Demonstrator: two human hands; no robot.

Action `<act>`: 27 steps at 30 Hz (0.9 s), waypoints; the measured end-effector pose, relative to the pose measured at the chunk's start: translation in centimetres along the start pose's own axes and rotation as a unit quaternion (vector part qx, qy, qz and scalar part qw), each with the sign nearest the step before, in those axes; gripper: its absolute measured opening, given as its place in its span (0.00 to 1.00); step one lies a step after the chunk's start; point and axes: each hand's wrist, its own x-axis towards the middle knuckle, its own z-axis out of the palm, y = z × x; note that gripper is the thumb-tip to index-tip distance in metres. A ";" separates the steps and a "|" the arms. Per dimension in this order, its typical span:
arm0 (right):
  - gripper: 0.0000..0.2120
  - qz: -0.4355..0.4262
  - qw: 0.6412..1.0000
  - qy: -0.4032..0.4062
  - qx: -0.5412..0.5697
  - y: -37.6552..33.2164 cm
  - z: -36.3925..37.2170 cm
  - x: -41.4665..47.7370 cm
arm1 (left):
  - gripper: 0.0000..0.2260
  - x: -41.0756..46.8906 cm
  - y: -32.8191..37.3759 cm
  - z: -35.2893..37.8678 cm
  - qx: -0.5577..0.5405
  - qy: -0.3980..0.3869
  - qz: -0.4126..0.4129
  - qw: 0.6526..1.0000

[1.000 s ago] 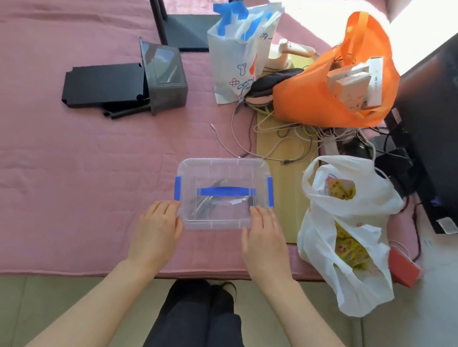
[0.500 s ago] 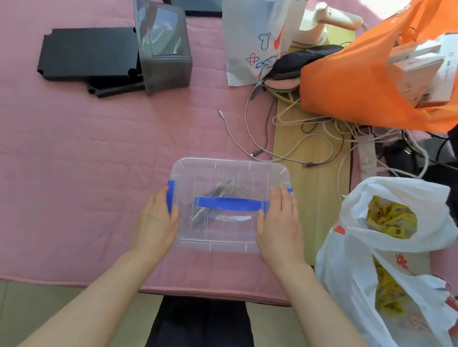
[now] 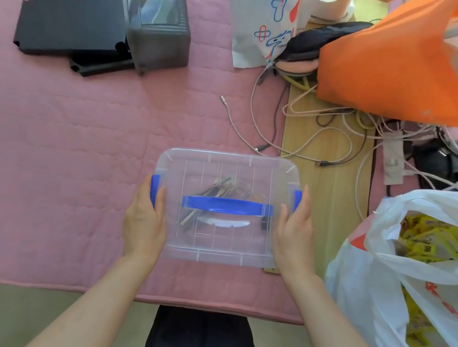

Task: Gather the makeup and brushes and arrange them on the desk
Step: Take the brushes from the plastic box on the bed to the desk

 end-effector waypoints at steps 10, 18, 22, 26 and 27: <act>0.21 0.038 0.997 0.045 0.051 1.6 0.7 0.5 | 0.16 0.1 -0.1 0.2 0.011 0.051 -0.004 0.999; 0.15 0.059 0.992 0.068 0.087 2.1 -0.1 1.7 | 0.16 0.8 0.3 0.1 -0.044 0.048 -0.074 0.995; 0.16 0.143 0.977 0.048 0.152 2.8 0.3 2.2 | 0.16 1.4 -0.2 0.3 -0.178 0.010 -0.209 0.962; 0.13 0.182 0.971 0.034 0.153 3.2 0.0 2.7 | 0.09 2.0 -1.1 0.1 -0.236 -0.008 -0.253 0.938; 0.13 0.176 0.974 0.034 0.140 3.1 -0.2 2.6 | 0.08 2.0 -1.0 0.0 -0.219 0.004 -0.244 0.945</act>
